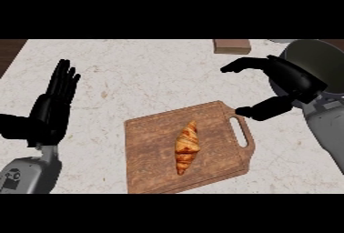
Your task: Pick the croissant from the cutting board and place it in the pot
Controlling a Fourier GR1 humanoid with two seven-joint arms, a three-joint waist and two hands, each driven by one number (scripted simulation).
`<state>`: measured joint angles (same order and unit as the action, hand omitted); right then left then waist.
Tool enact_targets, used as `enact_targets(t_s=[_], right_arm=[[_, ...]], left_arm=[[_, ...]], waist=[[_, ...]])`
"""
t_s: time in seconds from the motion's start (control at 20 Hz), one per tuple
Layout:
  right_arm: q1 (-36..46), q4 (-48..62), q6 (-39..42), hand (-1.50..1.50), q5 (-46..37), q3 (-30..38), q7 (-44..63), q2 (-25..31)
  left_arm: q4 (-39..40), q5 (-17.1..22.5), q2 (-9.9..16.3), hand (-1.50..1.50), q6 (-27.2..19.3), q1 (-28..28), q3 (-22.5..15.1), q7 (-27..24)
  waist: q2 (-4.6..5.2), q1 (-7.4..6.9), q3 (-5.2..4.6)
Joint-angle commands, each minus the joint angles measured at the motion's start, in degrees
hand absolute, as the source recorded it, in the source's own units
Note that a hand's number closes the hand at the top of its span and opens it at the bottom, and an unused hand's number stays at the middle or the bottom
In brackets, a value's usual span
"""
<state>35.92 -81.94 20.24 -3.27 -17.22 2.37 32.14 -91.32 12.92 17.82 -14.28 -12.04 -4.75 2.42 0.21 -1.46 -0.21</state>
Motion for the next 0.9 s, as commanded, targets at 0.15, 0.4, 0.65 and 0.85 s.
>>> enact_targets(t_s=[0.15,0.4,0.65,0.85], right_arm=[[6.23,-0.15,10.23,-1.5,-4.78,-3.38,-3.83,1.96],[13.91,-0.93,17.83,-1.5,-7.7,-9.37,7.74,-0.42],[13.81,-2.66,22.83,-1.5,-10.11,-15.27,16.03,-5.84],[16.97,0.74,25.52,-1.5,-11.65,-14.59,22.43,-11.9]], left_arm=[[3.38,2.2,0.66,0.0,2.92,-2.79,4.34,-1.87],[1.87,1.45,0.59,0.0,2.56,-2.73,3.6,-0.36],[1.53,0.74,0.21,0.0,1.36,-4.67,3.61,2.73],[1.96,0.81,-0.71,0.0,3.12,-3.37,4.1,-0.08]], waist=[[-0.11,1.01,0.17],[-0.35,0.55,0.11],[-0.38,1.02,0.17],[-0.28,0.98,0.17]])
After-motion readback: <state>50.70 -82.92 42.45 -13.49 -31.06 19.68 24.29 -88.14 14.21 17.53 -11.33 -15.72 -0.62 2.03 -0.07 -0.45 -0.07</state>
